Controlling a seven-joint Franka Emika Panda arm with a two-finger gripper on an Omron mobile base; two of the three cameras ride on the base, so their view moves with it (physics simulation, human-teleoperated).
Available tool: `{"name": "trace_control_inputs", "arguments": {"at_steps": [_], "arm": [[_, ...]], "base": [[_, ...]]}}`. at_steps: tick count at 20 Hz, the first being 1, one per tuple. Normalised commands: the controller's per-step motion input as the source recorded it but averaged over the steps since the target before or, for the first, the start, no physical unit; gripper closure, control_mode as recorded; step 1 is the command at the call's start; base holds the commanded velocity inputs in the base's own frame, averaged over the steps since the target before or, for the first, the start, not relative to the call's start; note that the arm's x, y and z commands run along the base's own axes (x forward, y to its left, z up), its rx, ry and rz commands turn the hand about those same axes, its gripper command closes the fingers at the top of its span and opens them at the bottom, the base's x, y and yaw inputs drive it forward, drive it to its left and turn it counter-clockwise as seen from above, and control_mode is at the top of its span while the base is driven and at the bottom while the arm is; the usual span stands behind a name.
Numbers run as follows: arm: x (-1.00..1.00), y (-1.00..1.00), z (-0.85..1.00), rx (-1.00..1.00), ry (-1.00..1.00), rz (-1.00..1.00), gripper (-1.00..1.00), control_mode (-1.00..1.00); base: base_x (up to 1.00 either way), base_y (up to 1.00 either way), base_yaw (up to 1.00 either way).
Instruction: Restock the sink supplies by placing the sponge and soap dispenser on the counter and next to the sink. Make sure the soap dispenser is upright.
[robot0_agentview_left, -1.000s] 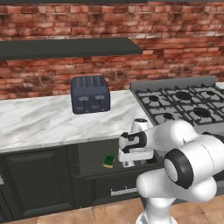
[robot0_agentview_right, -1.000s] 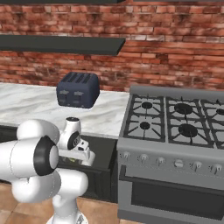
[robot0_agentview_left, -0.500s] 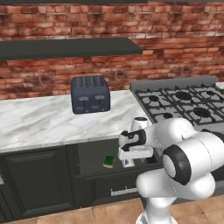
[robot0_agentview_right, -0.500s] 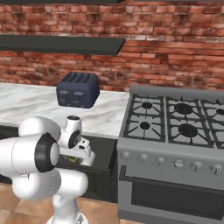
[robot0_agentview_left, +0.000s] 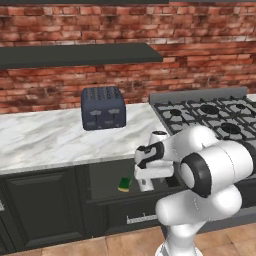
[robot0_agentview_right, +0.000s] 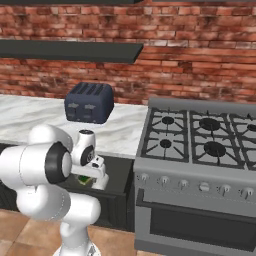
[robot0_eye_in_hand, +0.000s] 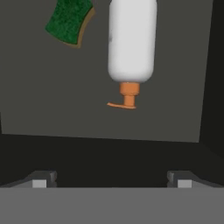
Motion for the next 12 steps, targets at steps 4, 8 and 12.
{"name": "trace_control_inputs", "arguments": {"at_steps": [4,8,12], "arm": [[0.0,-0.07,-0.25,0.0,0.0,0.0,-1.0,-1.0],[0.04,-0.14,-0.27,0.0,0.0,0.0,-1.0,-1.0],[0.29,-0.15,-0.15,0.0,0.0,0.0,-1.0,-1.0]], "base": [[0.0,0.0,0.0],[0.0,0.0,0.0],[0.0,0.0,0.0]]}}
